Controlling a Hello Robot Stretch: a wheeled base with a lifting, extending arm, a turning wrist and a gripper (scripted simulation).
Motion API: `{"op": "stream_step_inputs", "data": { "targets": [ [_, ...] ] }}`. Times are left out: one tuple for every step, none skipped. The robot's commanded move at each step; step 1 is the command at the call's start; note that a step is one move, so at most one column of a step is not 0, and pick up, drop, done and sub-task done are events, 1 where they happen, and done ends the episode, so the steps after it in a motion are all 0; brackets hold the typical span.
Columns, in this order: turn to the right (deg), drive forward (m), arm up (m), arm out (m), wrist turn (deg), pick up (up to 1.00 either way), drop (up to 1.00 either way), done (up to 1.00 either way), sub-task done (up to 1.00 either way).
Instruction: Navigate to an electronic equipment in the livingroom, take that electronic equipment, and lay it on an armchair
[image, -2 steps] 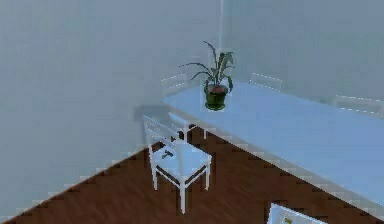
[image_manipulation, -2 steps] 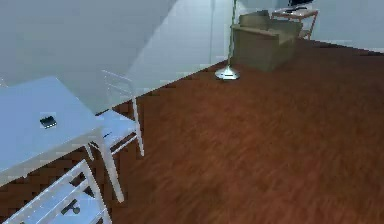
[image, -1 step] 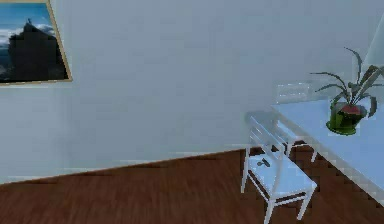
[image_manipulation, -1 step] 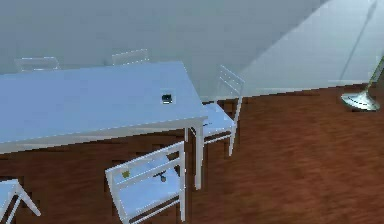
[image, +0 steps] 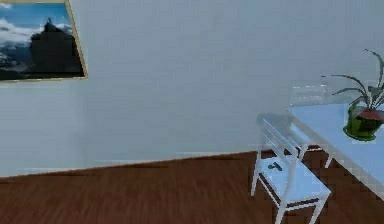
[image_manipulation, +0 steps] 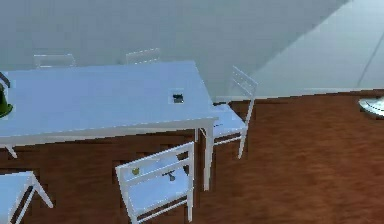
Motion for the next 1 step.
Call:
{"op": "stream_step_inputs", "data": {
  "targets": [
    [45.0, 0.0, 0.0, 0.0, 0.0, 0.0, 0.0, 0.0, 0.0]
  ]
}}
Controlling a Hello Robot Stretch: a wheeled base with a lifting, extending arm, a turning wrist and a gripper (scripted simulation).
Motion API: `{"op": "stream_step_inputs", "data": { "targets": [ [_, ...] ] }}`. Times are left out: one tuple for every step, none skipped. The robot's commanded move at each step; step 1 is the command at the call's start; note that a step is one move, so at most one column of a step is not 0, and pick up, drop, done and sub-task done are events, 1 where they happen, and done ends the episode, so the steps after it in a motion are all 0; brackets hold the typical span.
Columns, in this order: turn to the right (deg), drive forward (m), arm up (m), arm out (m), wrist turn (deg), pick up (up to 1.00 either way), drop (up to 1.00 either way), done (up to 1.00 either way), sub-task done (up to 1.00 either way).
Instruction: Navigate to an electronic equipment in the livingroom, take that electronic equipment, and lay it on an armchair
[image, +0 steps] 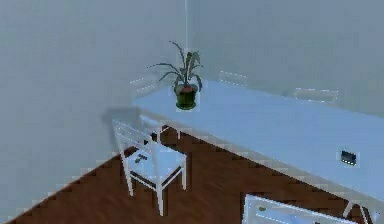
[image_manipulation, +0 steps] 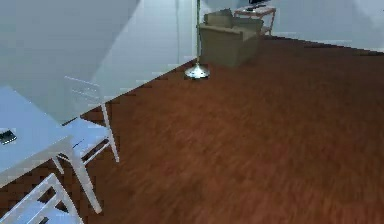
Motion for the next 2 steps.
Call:
{"op": "stream_step_inputs", "data": {
  "targets": [
    [45.0, 0.0, 0.0, 0.0, 0.0, 0.0, 0.0, 0.0, 0.0],
    [24.0, 0.0, 0.0, 0.0, 0.0, 0.0, 0.0, 0.0, 0.0]
  ]
}}
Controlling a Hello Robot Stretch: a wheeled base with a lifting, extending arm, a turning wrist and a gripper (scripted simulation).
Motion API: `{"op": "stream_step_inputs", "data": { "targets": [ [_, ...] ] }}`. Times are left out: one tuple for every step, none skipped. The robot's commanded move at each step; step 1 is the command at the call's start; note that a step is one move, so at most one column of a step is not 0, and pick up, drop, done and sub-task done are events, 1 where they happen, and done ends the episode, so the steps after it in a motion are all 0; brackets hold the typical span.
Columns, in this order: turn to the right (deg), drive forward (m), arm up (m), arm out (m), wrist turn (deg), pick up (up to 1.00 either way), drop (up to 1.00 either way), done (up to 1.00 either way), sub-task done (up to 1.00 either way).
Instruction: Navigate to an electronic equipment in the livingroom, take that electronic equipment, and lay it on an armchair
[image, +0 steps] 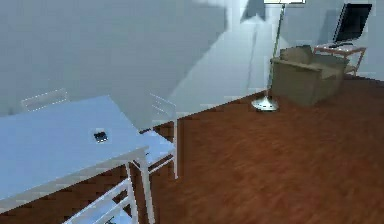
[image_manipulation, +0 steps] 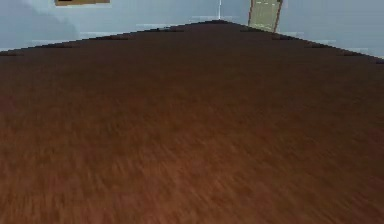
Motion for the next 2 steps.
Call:
{"op": "stream_step_inputs", "data": {
  "targets": [
    [0.0, 0.65, 0.0, 0.0, 0.0, 0.0, 0.0, 0.0, 0.0],
    [-45.0, 0.0, 0.0, 0.0, 0.0, 0.0, 0.0, 0.0, 0.0]
  ]
}}
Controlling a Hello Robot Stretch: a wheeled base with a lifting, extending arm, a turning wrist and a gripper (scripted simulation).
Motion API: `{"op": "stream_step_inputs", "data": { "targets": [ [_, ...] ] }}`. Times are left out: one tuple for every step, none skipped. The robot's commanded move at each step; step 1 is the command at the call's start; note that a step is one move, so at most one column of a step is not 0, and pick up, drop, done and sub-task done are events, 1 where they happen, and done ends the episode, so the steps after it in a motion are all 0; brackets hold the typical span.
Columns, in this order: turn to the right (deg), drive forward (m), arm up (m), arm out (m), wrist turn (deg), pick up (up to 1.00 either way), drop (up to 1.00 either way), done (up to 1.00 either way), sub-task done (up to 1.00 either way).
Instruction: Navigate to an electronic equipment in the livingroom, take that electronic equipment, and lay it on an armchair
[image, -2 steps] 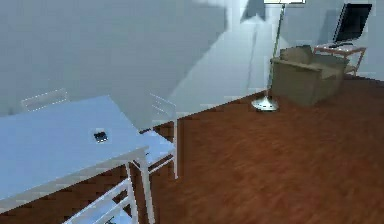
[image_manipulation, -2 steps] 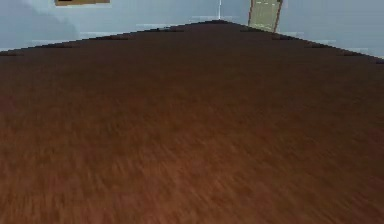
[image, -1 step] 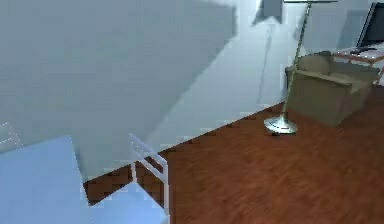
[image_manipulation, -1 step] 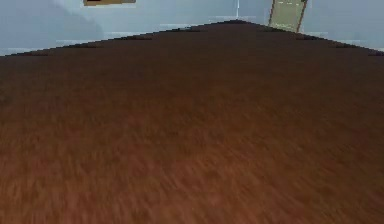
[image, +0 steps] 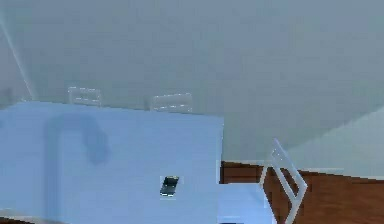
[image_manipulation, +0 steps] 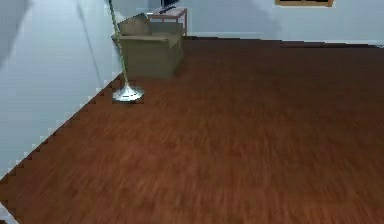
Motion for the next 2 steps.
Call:
{"op": "stream_step_inputs", "data": {
  "targets": [
    [-45.0, 0.0, 0.0, 0.0, 0.0, 0.0, 0.0, 0.0, 0.0],
    [-45.0, 0.0, 0.0, 0.0, 0.0, 0.0, 0.0, 0.0, 0.0]
  ]
}}
